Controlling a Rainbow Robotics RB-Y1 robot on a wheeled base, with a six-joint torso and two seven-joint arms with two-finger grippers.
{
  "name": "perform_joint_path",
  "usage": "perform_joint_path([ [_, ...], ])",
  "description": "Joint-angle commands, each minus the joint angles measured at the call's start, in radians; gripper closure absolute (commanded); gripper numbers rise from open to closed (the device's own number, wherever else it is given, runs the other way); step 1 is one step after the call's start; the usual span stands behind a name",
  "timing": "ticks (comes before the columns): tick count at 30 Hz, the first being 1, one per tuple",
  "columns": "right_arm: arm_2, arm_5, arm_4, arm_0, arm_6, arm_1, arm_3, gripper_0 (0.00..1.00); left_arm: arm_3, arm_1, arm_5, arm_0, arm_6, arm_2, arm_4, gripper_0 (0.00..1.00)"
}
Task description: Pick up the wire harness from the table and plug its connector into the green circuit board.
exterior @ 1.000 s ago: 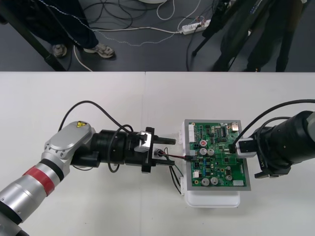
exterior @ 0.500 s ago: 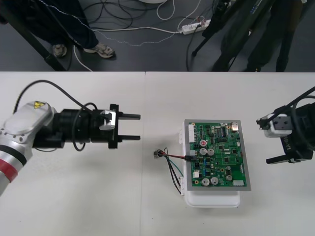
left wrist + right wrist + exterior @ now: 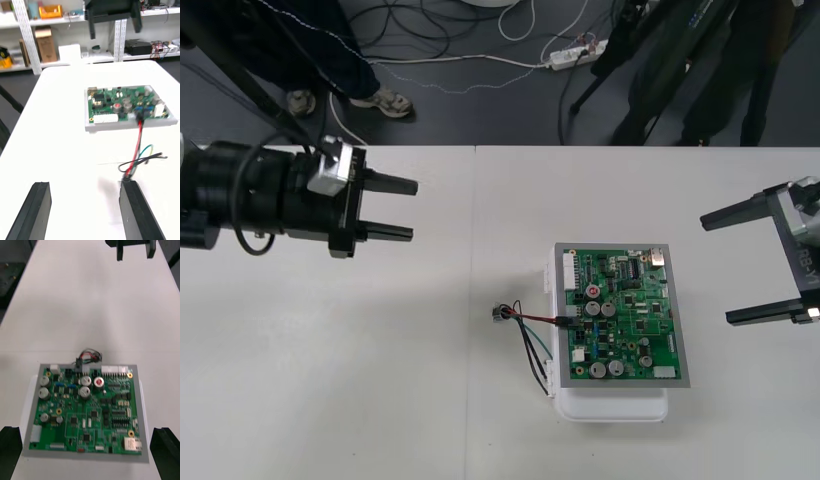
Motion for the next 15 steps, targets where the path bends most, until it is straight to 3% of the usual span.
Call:
perform_joint_path([
  [1,-0.035,0.001,-0.088,0.004,-0.025,0.022,-0.01,0.0,-0.122,0.119,0.037,-0.011,-0.002,0.075,0.0,0.47],
  [8,-0.038,0.001,-0.148,0.004,-0.044,0.112,-0.011,0.0,-0.264,0.208,0.083,-0.013,0.145,0.127,-0.002,0.47],
  [15,-0.047,0.001,-0.176,-0.002,-0.179,0.125,-0.053,0.0,-0.332,0.234,0.137,-0.013,0.218,0.15,-0.006,0.46],
])
